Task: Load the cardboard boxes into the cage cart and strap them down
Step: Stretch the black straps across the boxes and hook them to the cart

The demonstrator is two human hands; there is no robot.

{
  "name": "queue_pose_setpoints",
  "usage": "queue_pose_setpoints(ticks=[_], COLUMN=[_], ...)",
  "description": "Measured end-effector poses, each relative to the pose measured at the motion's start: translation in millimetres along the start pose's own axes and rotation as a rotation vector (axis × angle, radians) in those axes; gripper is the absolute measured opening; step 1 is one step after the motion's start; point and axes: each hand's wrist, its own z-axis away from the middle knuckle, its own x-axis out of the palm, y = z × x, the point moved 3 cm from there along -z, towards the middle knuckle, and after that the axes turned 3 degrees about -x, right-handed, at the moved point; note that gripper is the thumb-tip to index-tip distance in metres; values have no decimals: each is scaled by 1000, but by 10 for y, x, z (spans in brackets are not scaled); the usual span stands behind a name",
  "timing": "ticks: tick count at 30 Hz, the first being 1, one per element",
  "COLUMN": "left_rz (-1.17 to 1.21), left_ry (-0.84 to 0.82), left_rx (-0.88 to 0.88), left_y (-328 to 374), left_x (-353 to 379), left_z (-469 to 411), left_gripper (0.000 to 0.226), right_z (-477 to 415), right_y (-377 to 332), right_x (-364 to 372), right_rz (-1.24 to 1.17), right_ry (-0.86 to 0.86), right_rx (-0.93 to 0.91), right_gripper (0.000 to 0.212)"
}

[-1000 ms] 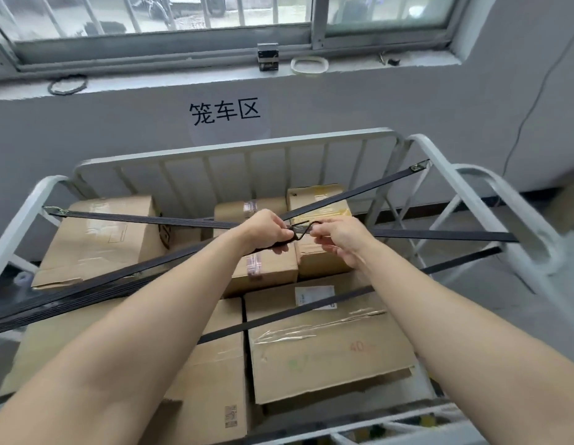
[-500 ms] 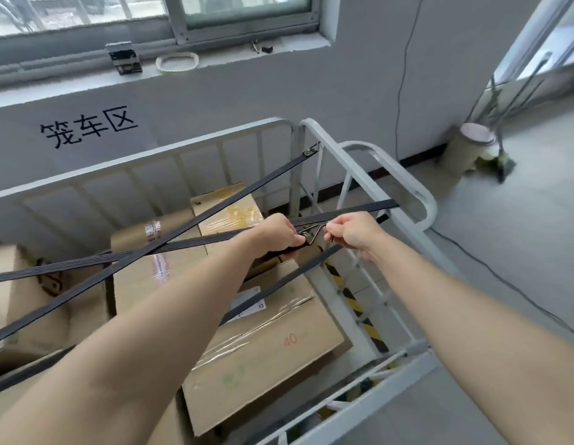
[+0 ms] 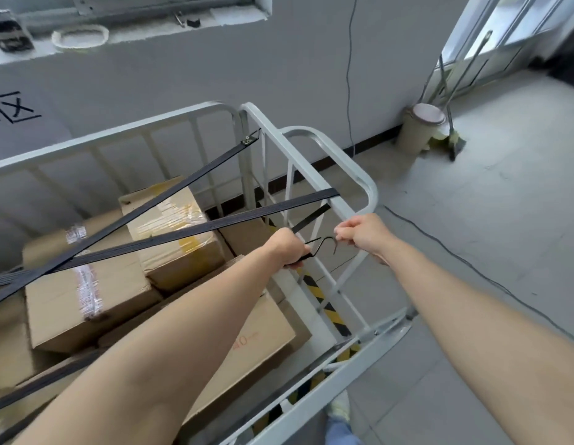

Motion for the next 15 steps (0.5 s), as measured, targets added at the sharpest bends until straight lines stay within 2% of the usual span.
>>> queue_pose_setpoints(ticks=[3,5,11,15], left_rz=[57,78,143,137], left_ry=[3,-3,60,46], left_rx=[-59,-75,-112,-130], left_y=[-17,3,157,264], left_x=[251,437,708,822], left_z=[-206,-320,-657,-789], left_gripper=[25,27,29,26], right_z=[-183,-275,-563,-690], right_y=[131,216,495,546], right_x=[-365,-544,-647,-571], right_rz=[60,130,165,134], right_ry=[146,181,95,25], right_rx=[-48,-52,-37,-23], right_gripper=[16,20,33,22])
